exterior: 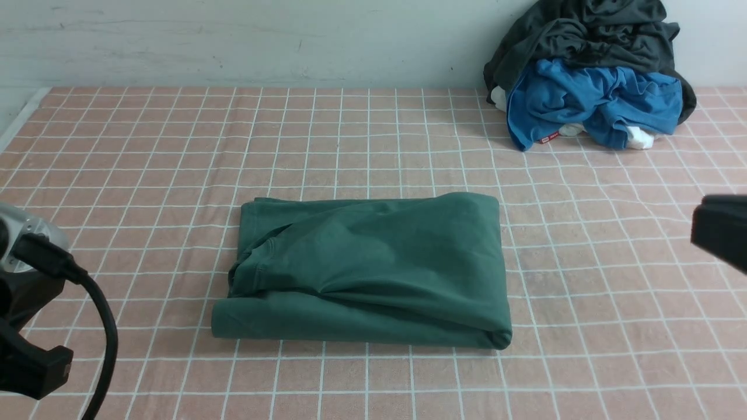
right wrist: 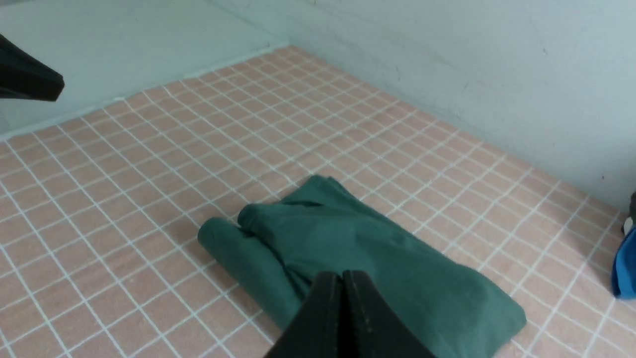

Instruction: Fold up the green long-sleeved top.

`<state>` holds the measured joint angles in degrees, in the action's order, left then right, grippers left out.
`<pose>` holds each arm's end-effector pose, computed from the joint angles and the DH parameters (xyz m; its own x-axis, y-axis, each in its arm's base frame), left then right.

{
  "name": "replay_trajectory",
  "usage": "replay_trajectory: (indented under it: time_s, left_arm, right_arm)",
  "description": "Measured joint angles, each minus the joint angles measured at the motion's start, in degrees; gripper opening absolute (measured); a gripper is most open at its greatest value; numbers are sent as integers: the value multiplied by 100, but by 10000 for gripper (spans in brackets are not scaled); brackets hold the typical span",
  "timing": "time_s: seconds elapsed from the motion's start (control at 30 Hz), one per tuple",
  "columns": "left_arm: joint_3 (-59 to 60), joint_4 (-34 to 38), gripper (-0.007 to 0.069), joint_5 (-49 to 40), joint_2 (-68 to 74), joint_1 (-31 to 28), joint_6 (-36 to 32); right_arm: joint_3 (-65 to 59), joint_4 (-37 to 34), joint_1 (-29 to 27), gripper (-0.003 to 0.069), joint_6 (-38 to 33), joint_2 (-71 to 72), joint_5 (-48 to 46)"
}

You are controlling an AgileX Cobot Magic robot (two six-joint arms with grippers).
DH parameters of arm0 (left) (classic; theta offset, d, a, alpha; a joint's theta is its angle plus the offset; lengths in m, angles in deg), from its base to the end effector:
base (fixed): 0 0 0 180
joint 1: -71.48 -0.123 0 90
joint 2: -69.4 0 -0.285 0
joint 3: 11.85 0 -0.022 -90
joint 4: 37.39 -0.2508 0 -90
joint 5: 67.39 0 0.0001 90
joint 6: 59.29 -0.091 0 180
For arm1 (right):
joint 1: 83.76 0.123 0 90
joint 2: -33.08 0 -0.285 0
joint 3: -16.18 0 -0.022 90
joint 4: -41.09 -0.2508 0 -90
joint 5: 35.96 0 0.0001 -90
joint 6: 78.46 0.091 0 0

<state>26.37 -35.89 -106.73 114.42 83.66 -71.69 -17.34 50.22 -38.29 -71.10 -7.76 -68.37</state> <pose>0.1186 -0.0271 0.3269 -0.4723 0.3013 -0.8283 0.3229 0.9336 0.1555 0.0805 0.0708 0.3724 -0.1943 -0.2066 -0.9589 -0.6544 0.7556 -0.0302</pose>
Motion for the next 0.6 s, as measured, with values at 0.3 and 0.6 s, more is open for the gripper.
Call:
replay_trajectory:
  time_s: [0.3, 0.6]
  left_arm:
    - [0, 1, -3, 0, 0, 0, 0]
    - [0, 1, -3, 0, 0, 0, 0]
  right_arm:
    - [-2574, -1106, -2094, -14, -232, 1931, 1723]
    - [-4218, -913, -4590, -14, -238, 3325, 1949]
